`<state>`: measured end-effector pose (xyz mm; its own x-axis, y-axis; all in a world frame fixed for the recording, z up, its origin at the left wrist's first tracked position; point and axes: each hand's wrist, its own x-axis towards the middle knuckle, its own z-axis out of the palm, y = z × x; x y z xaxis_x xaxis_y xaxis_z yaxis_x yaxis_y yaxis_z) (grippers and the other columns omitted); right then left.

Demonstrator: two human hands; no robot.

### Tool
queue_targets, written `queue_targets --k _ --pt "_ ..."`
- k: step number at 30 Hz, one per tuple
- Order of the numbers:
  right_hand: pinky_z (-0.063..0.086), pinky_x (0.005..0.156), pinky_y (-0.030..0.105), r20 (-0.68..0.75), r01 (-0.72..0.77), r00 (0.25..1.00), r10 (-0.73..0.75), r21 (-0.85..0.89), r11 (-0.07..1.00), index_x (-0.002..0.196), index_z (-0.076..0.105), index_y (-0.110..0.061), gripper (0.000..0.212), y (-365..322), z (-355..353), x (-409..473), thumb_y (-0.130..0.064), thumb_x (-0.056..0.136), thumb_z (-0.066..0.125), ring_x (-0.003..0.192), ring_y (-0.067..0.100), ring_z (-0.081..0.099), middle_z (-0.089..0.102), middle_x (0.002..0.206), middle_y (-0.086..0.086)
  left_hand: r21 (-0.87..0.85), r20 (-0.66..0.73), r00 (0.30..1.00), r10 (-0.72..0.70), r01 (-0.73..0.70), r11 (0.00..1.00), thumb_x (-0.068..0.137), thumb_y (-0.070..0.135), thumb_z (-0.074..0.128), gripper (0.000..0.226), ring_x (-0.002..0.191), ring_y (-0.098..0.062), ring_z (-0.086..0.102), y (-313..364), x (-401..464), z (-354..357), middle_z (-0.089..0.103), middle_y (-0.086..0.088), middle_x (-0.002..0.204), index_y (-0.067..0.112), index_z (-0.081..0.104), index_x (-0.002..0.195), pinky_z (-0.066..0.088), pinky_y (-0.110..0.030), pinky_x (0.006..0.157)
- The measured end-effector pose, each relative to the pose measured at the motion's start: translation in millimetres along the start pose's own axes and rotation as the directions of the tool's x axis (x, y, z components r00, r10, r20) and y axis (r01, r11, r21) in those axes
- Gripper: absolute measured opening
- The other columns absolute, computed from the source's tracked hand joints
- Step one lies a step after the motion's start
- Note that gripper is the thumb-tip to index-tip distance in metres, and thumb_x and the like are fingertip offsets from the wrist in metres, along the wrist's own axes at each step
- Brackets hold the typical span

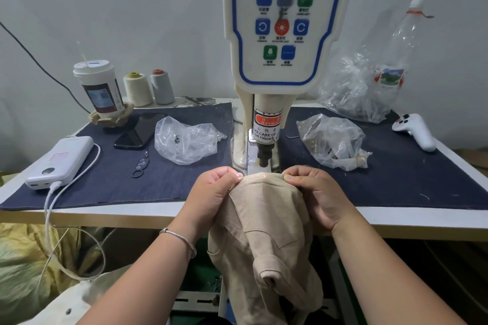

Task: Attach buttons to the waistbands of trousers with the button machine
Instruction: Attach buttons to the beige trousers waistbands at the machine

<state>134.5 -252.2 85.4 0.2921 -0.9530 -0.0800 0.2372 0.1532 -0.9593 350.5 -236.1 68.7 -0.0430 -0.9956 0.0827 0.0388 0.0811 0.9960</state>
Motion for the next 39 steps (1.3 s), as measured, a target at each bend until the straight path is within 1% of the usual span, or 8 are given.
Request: queue_targets --k 7,14,18,29,31,34,37,39 --pt "0.046 0.068 0.025 0.002 0.003 1.000 -0.003 0.008 1.000 0.071 0.071 -0.009 0.007 0.5 0.4 0.6 -0.012 0.069 0.066 0.066 0.014 0.057 0.064 0.069 0.007 0.014 -0.005 1.000 0.019 -0.019 1.000 0.067 0.045 0.065 0.024 0.060 -0.004 0.045 -3.1 1.1 -1.1 0.051 0.007 0.062 0.021 0.064 0.065 0.039 -0.011 0.056" --pt "0.048 0.062 0.024 0.017 -0.014 1.000 0.013 0.039 0.999 0.071 0.071 -0.008 0.006 1.8 -0.1 1.1 -0.011 0.071 0.066 0.062 0.015 0.057 0.063 0.067 0.008 0.001 -0.052 0.998 0.033 -0.033 0.999 0.067 0.042 0.066 0.034 0.059 -0.005 0.045 -4.9 -0.9 0.2 0.051 0.002 0.064 0.008 0.064 0.070 0.039 -0.010 0.054" --pt "0.049 0.063 0.024 0.005 -0.005 1.000 0.005 0.050 0.999 0.072 0.070 -0.008 0.006 1.5 1.9 -1.5 -0.012 0.070 0.067 0.063 0.015 0.058 0.064 0.068 0.009 0.019 -0.037 0.999 0.034 -0.033 0.999 0.075 0.033 0.064 0.020 0.059 -0.004 0.045 -2.6 -2.3 0.7 0.052 0.006 0.061 0.017 0.064 0.064 0.039 -0.010 0.055" --pt "0.049 0.062 0.023 -0.036 -0.003 0.999 0.004 0.031 1.000 0.076 0.069 -0.007 0.009 -6.6 9.0 -10.0 -0.005 0.081 0.061 0.064 0.015 0.057 0.063 0.068 0.007 0.045 -0.067 0.998 0.016 -0.013 0.999 0.074 0.033 0.062 0.021 0.054 -0.004 0.039 9.4 -8.6 7.0 0.044 0.009 0.056 0.021 0.059 0.057 0.035 -0.012 0.050" --pt "0.047 0.060 0.024 -0.049 0.009 0.999 -0.008 0.035 0.999 0.075 0.069 -0.007 0.005 -10.1 14.7 -20.4 -0.008 0.075 0.064 0.062 0.015 0.056 0.062 0.066 0.007 0.049 -0.062 0.998 0.026 -0.023 0.999 0.070 0.036 0.063 0.022 0.054 -0.006 0.035 14.6 -14.3 7.6 0.040 0.008 0.056 0.021 0.056 0.055 0.032 -0.015 0.049" --pt "0.045 0.053 0.018 -0.026 0.046 0.999 -0.046 -0.025 0.999 0.070 0.071 -0.013 0.004 -16.5 22.4 -45.5 -0.014 0.067 0.069 0.057 0.009 0.056 0.062 0.063 0.003 0.023 0.014 0.998 0.063 -0.063 0.998 0.068 0.037 0.064 0.023 0.053 -0.008 0.031 21.0 -28.9 0.8 0.037 0.006 0.056 0.019 0.055 0.057 0.028 -0.016 0.048" --pt "0.041 0.054 0.017 0.082 0.106 0.992 -0.096 -0.125 0.986 0.073 0.070 -0.010 0.008 -27.0 30.3 -72.1 -0.016 0.068 0.071 0.059 0.009 0.054 0.061 0.066 0.005 0.042 0.170 0.981 0.098 -0.106 0.993 0.070 0.034 0.057 0.023 0.052 -0.007 0.035 37.6 -43.9 -4.5 0.042 0.006 0.055 0.016 0.056 0.057 0.030 -0.014 0.048" --pt "0.039 0.053 0.017 0.170 0.156 0.978 -0.123 -0.198 0.968 0.072 0.070 -0.012 0.004 -39.3 39.5 -87.8 -0.016 0.070 0.070 0.058 0.009 0.052 0.061 0.065 0.004 0.121 0.302 0.952 0.043 -0.083 0.989 0.068 0.038 0.052 0.025 0.052 -0.006 0.040 59.6 -51.8 -3.6 0.050 0.007 0.055 0.018 0.061 0.055 0.034 -0.015 0.049"
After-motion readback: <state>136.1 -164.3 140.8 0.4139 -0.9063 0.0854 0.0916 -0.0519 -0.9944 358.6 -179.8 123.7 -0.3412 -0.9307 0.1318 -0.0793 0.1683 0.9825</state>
